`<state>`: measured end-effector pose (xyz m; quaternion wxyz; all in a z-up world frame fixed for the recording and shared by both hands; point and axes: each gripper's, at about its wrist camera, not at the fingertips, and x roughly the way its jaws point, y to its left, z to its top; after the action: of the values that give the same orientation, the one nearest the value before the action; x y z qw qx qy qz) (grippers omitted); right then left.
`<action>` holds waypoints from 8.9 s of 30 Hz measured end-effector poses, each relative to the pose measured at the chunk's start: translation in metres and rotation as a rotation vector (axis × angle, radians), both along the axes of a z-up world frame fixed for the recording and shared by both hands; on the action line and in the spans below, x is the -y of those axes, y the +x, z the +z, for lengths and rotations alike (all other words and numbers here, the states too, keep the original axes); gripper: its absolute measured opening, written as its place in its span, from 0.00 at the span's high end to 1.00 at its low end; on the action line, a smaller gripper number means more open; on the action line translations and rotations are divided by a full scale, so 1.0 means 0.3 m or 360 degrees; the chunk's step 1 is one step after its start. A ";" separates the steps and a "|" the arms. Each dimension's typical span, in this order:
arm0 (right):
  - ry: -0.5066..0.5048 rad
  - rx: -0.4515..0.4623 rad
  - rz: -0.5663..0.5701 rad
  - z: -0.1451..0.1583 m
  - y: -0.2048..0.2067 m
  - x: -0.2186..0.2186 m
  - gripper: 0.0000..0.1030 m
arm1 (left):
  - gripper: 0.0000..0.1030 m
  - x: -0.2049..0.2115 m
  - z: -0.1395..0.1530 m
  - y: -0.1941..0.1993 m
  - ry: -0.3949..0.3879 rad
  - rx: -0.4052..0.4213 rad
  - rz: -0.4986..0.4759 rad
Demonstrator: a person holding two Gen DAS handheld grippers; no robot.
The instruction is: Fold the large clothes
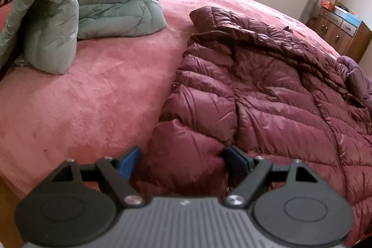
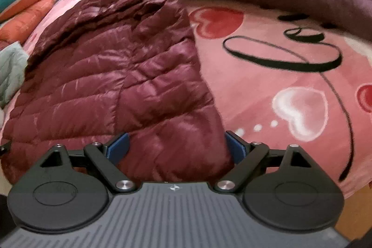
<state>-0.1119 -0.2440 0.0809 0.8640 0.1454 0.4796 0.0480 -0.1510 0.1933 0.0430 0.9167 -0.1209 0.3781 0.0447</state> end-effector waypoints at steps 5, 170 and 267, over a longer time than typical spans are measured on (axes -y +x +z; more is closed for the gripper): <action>0.0051 -0.0072 0.0077 -0.003 -0.010 -0.031 0.00 | 0.19 0.010 -0.008 0.001 -0.0013 -0.0028 -0.0029; -0.0188 0.0578 0.0181 0.057 0.837 -0.213 0.00 | 0.36 0.373 0.119 0.775 0.0194 0.0294 -0.0408; -0.0092 0.0608 -0.0086 0.132 0.414 0.184 0.00 | 0.04 0.528 0.229 0.459 0.0409 0.0445 -0.0294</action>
<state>0.0124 -0.2991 0.1205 0.9441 0.1215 0.3041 0.0377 -0.0134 0.0348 0.1117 0.9683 0.0273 0.2480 -0.0089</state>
